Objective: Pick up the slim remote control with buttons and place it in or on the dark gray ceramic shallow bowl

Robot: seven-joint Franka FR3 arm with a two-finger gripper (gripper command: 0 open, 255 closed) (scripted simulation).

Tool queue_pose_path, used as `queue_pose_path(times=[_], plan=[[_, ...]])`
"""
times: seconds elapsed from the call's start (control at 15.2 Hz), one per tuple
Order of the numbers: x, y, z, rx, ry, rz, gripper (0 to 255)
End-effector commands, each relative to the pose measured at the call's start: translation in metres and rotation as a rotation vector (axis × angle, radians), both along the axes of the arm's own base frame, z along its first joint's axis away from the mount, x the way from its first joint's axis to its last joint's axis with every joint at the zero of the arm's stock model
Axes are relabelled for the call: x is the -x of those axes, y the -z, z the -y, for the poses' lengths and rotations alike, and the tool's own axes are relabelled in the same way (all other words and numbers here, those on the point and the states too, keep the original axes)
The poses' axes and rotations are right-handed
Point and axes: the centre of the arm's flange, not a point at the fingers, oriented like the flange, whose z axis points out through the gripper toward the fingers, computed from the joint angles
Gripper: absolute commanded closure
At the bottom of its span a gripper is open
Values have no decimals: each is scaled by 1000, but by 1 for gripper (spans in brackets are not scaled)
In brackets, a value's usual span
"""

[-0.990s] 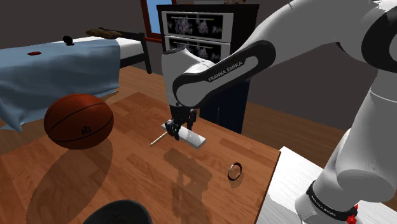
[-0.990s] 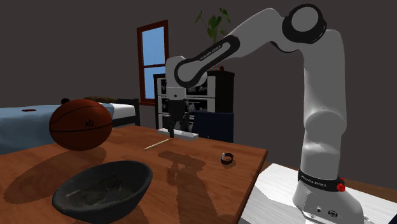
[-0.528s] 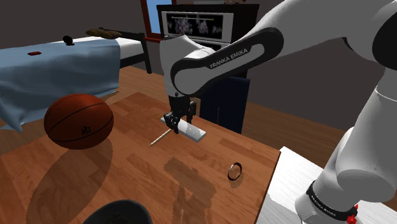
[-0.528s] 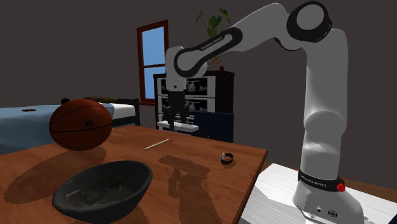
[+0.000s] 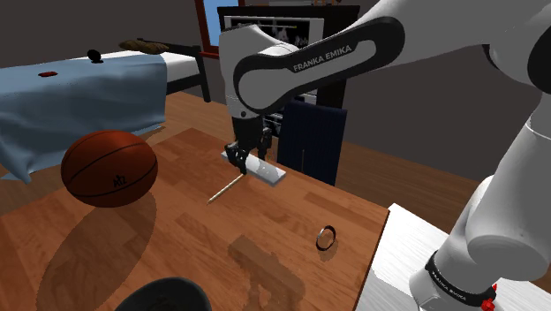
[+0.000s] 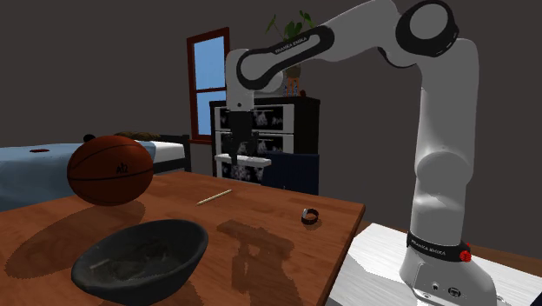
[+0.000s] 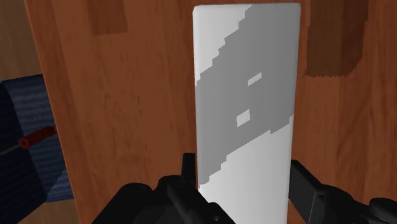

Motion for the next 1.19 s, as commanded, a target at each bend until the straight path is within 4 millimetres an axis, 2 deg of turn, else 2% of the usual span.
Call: queue_pose_path(times=[0.0,1.12], plan=[[7,-6,-12,0,0,0,255],[120,-6,-206,0,0,0,255]])
